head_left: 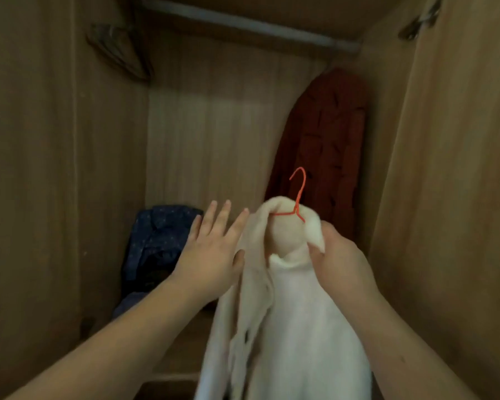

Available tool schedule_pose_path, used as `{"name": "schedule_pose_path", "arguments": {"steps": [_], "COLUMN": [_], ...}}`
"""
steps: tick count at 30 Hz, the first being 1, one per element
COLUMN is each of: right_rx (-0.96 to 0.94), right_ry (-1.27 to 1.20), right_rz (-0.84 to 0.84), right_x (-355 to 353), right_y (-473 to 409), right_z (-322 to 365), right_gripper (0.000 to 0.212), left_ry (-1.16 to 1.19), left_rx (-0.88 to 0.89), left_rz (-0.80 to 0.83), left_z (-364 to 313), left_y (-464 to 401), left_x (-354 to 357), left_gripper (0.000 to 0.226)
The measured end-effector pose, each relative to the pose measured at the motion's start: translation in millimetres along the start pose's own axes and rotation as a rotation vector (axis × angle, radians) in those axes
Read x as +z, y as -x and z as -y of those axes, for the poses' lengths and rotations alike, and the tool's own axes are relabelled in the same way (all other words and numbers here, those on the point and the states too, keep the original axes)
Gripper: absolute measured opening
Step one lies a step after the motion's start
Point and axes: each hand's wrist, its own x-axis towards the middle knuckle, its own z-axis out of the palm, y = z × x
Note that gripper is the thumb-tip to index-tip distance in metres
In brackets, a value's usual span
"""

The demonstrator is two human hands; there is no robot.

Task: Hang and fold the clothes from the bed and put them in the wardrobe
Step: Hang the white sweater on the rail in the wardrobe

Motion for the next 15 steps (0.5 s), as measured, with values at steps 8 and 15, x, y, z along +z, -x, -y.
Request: {"name": "schedule_pose_path", "arguments": {"steps": [8, 15], "right_rx": [-0.078, -0.104], "right_ry": [0.071, 0.142], "right_rz": [-0.264, -0.366], "right_x": [-44, -52], "right_y": [-135, -252], "right_z": [41, 43], "right_gripper": [0.031, 0.029], "left_ry": [-0.013, -0.083], "left_rx": [0.101, 0.15], "left_rz": [-0.211, -0.428], "left_z": [25, 44], "left_y": [-150, -266], "left_x": [-31, -33], "left_gripper": [0.079, 0.075]}}
